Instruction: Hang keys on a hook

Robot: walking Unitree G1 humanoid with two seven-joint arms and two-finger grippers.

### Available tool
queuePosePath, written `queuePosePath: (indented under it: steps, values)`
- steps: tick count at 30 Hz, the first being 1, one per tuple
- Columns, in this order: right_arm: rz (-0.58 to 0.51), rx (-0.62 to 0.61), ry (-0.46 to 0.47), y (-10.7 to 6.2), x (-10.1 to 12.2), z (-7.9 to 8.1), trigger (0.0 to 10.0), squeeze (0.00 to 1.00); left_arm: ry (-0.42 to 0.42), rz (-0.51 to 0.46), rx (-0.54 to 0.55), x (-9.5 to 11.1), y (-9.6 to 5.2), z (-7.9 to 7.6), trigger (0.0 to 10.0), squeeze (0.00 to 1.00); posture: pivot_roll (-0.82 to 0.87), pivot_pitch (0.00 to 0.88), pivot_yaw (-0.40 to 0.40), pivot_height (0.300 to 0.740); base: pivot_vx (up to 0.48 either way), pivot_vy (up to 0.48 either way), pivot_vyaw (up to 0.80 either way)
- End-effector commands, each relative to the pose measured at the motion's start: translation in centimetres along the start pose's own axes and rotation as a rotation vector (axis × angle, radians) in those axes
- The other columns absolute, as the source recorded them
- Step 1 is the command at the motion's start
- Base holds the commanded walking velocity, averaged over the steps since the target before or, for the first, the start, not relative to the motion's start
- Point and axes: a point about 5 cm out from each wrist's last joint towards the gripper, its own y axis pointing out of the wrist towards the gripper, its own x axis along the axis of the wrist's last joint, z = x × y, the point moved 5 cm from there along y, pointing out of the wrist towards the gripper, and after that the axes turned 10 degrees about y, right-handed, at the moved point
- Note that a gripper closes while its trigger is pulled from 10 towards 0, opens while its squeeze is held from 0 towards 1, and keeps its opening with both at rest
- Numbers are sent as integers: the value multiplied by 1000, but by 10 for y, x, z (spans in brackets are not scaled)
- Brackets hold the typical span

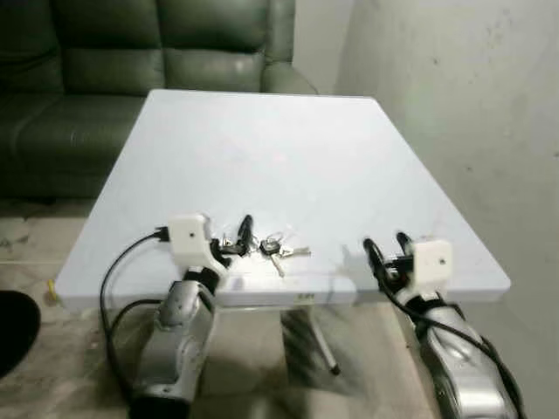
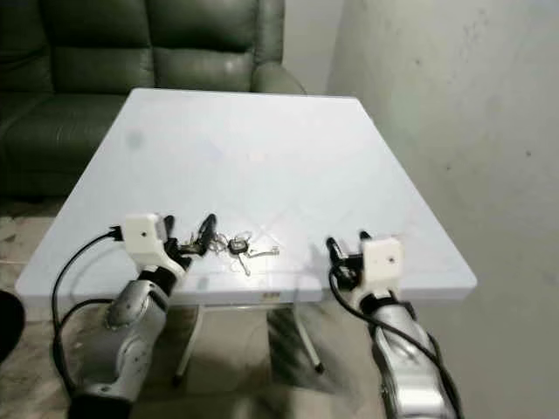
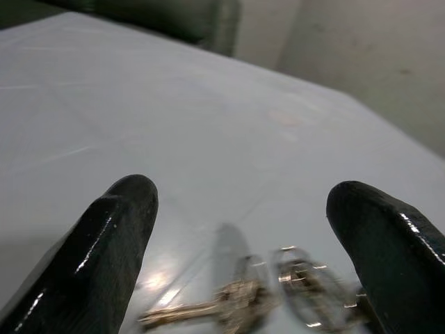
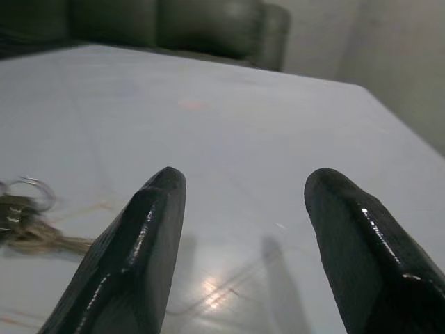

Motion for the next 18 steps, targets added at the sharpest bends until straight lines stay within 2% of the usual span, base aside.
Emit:
queuePosePath:
  steps: [1,10,18]
  values:
    - [9,-26,-11,-4,-1,-9,10000,0,13,2,-12,0,0,-8,10000,0,1,0,-60,715,0,0,0]
    - [14,-23,-16,-6,-2,-11,10000,0,19,11,5,-2,0,-7,10000,0,0,0,-63,715,0,0,0]
    - [37,-6,-34,-8,-1,-20,10000,0,42,18,-14,-7,-4,-14,10000,0,-2,0,-67,715,0,0,0]
